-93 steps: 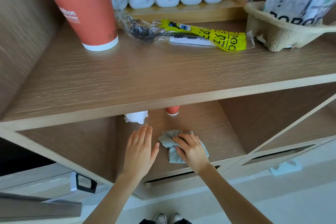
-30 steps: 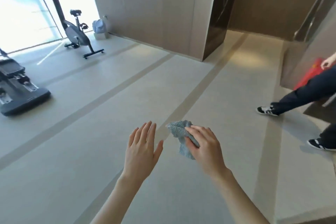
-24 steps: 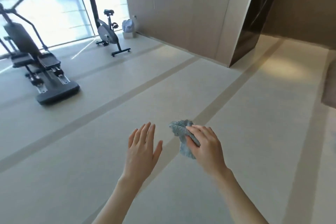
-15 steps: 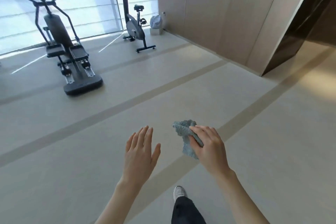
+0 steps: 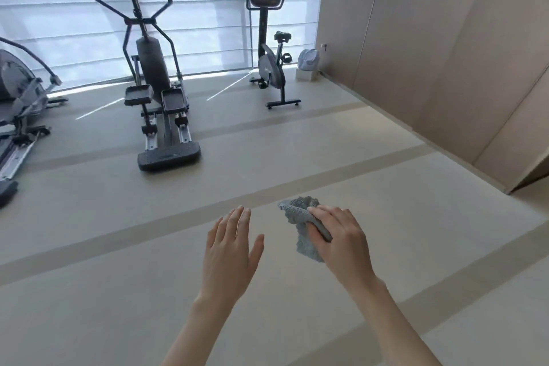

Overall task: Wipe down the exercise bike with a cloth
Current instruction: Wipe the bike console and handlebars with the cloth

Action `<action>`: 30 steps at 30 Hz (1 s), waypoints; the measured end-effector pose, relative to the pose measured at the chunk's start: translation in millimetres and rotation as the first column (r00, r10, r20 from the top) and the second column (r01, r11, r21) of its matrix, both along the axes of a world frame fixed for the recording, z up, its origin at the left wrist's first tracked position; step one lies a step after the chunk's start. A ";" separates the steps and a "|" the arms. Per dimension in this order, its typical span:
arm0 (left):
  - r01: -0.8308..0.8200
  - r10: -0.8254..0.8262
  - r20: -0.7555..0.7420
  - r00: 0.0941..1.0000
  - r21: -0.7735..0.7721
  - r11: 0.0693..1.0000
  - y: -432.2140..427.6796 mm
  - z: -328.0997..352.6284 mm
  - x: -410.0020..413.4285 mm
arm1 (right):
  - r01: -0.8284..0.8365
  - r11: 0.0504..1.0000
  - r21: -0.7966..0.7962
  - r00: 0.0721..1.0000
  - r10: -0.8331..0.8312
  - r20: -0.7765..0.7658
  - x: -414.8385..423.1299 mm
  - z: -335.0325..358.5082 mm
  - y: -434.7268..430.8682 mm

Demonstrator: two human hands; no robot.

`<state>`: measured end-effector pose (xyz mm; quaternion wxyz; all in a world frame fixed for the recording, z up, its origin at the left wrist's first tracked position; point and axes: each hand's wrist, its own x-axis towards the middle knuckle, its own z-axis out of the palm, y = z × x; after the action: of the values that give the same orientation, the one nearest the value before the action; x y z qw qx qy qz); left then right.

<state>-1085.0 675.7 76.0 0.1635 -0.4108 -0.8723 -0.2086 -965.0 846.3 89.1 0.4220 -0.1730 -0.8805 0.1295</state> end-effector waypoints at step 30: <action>-0.085 0.086 -0.061 0.994 0.021 0.996 387.2 -10.7 -650.2 | -0.097 0.995 -0.030 0.995 0.096 -0.025 -669.9 -14.0 398.2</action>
<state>-1735.2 1062.9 65.3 0.2031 -0.3778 -0.8817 -0.1965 -1634.9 1244.5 75.0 0.4229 -0.1351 -0.8806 0.1654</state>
